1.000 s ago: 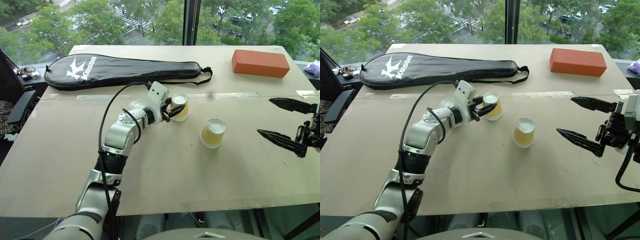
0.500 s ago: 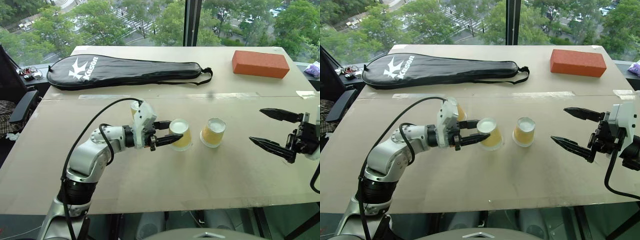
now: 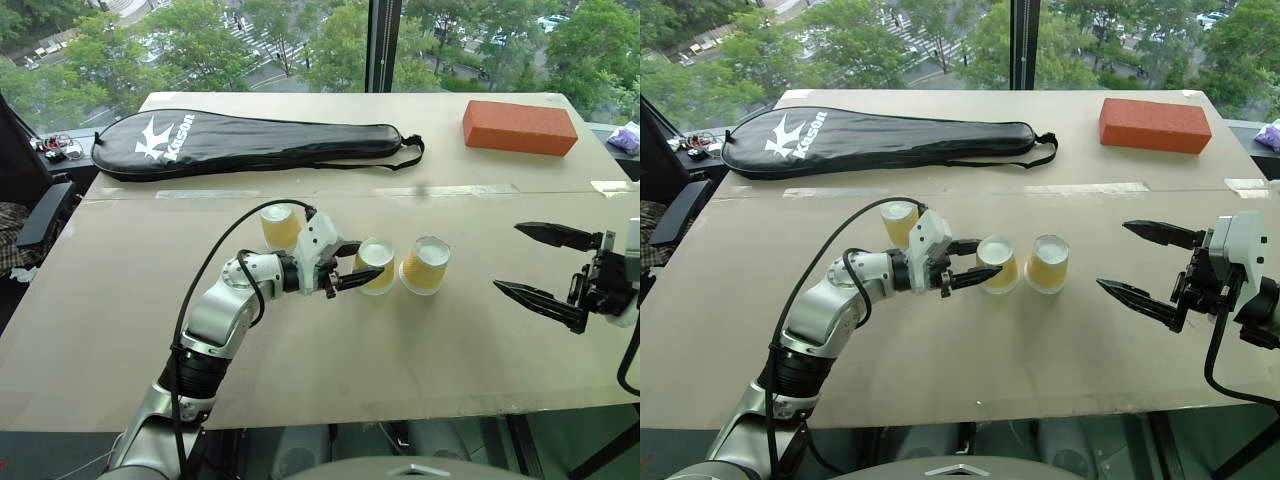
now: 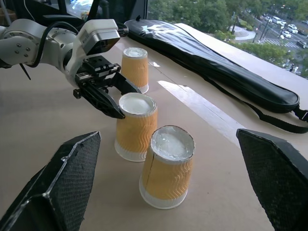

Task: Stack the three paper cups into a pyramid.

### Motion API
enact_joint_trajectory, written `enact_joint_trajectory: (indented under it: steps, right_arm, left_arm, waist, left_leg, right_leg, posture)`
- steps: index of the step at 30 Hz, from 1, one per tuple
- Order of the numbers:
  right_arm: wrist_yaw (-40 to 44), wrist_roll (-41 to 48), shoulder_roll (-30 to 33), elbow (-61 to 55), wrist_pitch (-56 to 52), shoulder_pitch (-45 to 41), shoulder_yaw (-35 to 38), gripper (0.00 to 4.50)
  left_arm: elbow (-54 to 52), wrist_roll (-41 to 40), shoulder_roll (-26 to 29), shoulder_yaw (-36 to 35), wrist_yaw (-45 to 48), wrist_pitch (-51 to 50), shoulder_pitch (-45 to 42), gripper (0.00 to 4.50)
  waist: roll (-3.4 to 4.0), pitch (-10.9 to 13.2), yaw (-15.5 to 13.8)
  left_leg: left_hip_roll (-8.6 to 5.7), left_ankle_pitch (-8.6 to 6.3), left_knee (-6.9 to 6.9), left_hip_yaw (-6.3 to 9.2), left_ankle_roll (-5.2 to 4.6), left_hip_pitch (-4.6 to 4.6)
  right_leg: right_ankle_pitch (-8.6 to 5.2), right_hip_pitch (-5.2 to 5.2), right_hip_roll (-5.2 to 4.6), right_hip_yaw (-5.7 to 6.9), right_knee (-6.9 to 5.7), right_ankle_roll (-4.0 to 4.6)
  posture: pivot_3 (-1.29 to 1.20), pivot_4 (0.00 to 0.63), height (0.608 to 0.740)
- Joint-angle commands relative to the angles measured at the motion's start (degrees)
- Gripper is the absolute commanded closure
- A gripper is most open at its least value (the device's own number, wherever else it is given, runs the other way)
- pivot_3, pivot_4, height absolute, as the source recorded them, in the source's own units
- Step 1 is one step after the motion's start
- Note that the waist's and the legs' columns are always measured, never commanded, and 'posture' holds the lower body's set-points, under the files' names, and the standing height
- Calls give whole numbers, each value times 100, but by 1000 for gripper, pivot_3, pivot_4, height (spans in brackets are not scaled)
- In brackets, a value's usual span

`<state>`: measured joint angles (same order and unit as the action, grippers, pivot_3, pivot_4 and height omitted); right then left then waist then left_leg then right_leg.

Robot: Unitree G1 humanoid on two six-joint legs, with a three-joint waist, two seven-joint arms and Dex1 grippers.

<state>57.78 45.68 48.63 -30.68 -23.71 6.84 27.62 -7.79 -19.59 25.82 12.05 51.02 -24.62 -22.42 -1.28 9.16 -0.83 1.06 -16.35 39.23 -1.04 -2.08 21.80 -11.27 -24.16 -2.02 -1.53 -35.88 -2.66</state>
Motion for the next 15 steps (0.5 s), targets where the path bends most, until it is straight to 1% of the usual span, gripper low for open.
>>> enact_joint_trajectory:
  steps: [1,9,12,15]
  right_arm:
    - [-69,94,19,-185,6,52,289,0]
    - [-132,90,47,-260,15,165,355,0]
    - [-131,91,45,-277,23,202,381,0]
    - [-136,80,34,-287,31,215,357,0]
  left_arm:
    - [196,183,-146,136,-25,178,-131,1974]
    - [402,241,-347,168,35,276,-238,1974]
    - [351,119,-376,83,-7,84,-207,1974]
    - [249,48,-327,43,59,5,-163,848]
  waist:
    - [-1,0,-5]
    - [0,-1,0]
    - [0,-1,-1]
    - [0,-1,3]
  left_leg:
    - [-1,0,1,0,0,0]
    - [-2,0,1,2,0,0]
    - [-2,0,1,2,0,0]
    - [-2,0,2,2,0,0]
  right_leg:
    - [0,1,0,0,0,0]
    - [1,2,0,0,0,2]
    - [1,2,0,0,0,1]
    - [0,3,-1,0,0,-1]
  posture:
    - [0,150,740]
    - [0,150,740]
    - [0,150,740]
    - [0,150,740]
